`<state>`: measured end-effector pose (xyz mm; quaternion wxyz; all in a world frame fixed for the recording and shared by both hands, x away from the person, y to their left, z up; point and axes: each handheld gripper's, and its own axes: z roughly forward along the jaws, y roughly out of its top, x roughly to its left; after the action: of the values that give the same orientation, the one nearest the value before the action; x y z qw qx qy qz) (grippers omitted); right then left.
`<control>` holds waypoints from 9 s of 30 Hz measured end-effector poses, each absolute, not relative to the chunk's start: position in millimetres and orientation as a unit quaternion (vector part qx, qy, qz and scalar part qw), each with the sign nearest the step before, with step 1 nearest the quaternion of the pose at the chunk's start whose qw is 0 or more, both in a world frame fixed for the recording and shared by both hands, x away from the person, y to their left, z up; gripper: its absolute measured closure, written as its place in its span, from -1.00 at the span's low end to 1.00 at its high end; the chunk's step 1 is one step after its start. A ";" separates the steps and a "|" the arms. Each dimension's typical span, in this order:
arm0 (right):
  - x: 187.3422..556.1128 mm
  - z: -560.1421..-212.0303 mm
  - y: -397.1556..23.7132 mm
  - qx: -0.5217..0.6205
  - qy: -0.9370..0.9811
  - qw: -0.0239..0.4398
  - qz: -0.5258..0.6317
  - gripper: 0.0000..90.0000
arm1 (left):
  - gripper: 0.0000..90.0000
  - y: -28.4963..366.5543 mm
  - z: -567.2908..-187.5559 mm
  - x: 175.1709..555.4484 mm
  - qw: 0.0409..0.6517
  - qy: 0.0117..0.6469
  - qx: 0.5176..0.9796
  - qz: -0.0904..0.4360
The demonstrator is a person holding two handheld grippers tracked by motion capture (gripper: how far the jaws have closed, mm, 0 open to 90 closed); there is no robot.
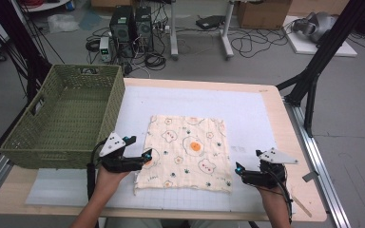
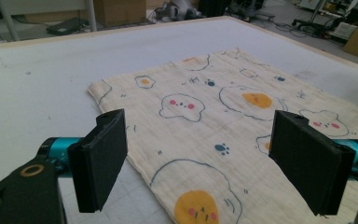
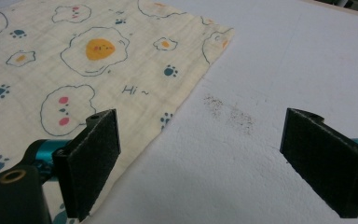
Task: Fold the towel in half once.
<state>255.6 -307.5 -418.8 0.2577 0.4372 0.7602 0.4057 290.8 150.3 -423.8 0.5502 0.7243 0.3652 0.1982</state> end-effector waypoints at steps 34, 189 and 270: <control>257.1 -422.3 -313.7 0.441 0.759 0.244 0.412 -0.75 | -0.52 144.4 -403.0 349.6 0.519 0.409 0.727 0.185; 287.2 -429.4 -261.9 0.341 0.835 0.213 0.376 0.88 | 0.90 142.7 -431.6 303.0 0.506 0.378 0.762 0.144; 266.9 -445.7 -263.9 0.323 0.853 0.143 0.384 0.70 | 0.89 141.5 -447.5 310.9 0.427 0.412 0.798 0.111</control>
<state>266.9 -263.9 -445.7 0.1433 0.3227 0.8534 0.3836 310.9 141.5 -447.5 0.4266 0.7977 0.4116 0.1108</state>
